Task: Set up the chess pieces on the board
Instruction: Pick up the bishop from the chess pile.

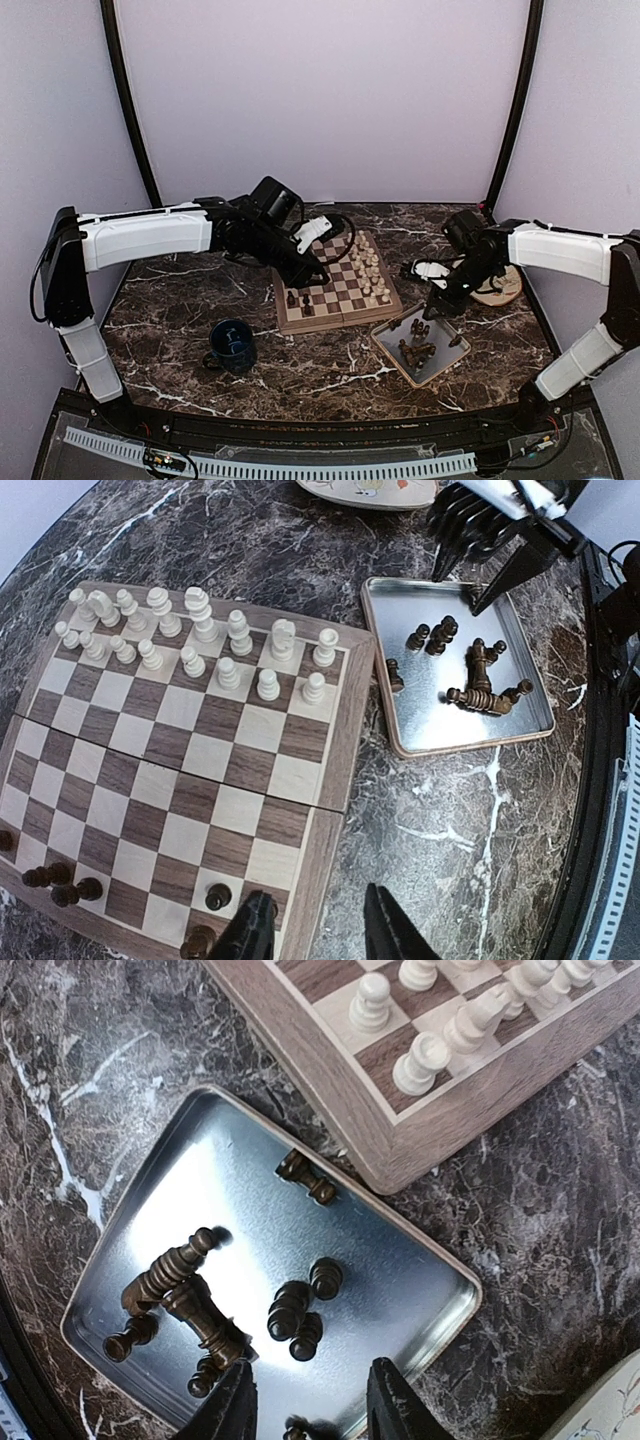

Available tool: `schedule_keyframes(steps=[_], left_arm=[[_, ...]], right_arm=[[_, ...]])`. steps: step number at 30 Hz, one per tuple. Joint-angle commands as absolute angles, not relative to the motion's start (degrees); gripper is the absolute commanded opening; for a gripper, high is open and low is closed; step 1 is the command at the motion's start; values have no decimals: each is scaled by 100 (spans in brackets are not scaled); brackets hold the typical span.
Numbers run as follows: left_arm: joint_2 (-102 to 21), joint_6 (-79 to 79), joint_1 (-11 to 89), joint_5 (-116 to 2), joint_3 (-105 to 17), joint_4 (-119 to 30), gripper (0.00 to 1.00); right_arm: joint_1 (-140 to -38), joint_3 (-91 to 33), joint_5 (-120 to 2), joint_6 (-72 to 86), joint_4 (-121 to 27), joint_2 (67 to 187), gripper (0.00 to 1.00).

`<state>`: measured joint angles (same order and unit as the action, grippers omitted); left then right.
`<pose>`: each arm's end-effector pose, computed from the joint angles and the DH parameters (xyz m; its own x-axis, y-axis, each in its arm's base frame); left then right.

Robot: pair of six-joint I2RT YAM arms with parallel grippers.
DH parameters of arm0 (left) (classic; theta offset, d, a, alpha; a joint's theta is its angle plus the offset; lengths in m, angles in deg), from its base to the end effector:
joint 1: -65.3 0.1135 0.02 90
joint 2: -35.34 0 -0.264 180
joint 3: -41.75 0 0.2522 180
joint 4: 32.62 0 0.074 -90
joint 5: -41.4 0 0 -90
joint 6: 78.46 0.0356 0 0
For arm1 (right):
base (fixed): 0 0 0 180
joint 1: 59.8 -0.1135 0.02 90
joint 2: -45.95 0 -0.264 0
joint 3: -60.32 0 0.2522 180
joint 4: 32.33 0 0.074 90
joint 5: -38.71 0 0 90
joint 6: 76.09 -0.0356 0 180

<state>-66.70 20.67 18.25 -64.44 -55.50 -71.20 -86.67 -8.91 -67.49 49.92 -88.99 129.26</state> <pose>0.2689 -0.3031 0.2763 -0.3288 0.5772 -0.7475 0.9030 0.4240 -0.0697 0.2360 0.1307 0.2122 -0.3778 -0.8243 -0.4217 -0.9126 0.4084 0.0191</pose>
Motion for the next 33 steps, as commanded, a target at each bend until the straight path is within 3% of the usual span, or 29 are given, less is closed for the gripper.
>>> schedule_keyframes(steps=[1, 9, 25, 33], left_arm=[[-6580, 2296, 1716, -6299, -5473, -7038, 33], [-6633, 2394, 1687, -6064, -5455, -7117, 33], [-6788, 2426, 1661, -5941, -5481, -7196, 34], [-6828, 2435, 1628, -5896, -5494, -7231, 34]], right_arm=[[-8845, -881, -6515, 5067, -8962, 13246, 39], [-9002, -925, -6521, 5077, -8921, 13558, 37], [-9020, -1074, -6922, 5077, -9031, 13891, 12], [-9020, -1195, -7264, 5203, -9413, 13778, 8]])
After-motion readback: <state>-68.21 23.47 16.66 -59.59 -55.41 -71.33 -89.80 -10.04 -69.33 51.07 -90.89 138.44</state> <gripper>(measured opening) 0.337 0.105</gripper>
